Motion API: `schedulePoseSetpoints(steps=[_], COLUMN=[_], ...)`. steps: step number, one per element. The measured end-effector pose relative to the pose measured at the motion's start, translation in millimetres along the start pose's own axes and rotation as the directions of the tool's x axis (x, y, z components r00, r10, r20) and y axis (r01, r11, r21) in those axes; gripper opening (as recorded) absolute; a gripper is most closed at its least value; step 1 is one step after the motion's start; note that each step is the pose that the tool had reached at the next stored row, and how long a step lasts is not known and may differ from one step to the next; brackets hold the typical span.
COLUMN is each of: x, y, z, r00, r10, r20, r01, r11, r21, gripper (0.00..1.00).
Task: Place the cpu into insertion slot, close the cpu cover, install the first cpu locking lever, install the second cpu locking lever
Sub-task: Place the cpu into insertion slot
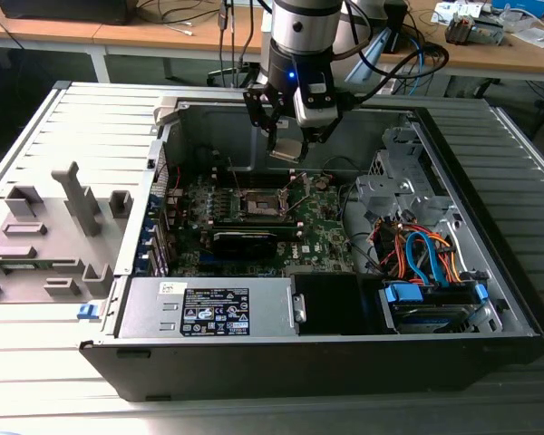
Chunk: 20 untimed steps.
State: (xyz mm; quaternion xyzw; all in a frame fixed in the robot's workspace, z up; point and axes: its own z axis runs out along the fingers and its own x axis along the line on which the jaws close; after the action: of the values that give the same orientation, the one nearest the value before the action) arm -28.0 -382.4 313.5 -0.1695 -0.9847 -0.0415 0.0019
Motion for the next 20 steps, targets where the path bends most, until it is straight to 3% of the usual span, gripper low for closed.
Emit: schedulePoseSetpoints(steps=[10,13,20], x=[0.0,0.0,0.0], y=[0.0,-0.2,-0.2], z=[0.4,1.9,2.9], r00=[1.0,0.9996,0.9993], r10=[0.007,0.029,0.035], r20=[0.0008,0.0051,0.0072], r01=[-0.007,-0.029,-0.035], r11=[1.0,0.9996,0.9993], r21=[0.0005,0.0069,0.0106], gripper=[0.54,0.54,0.54])
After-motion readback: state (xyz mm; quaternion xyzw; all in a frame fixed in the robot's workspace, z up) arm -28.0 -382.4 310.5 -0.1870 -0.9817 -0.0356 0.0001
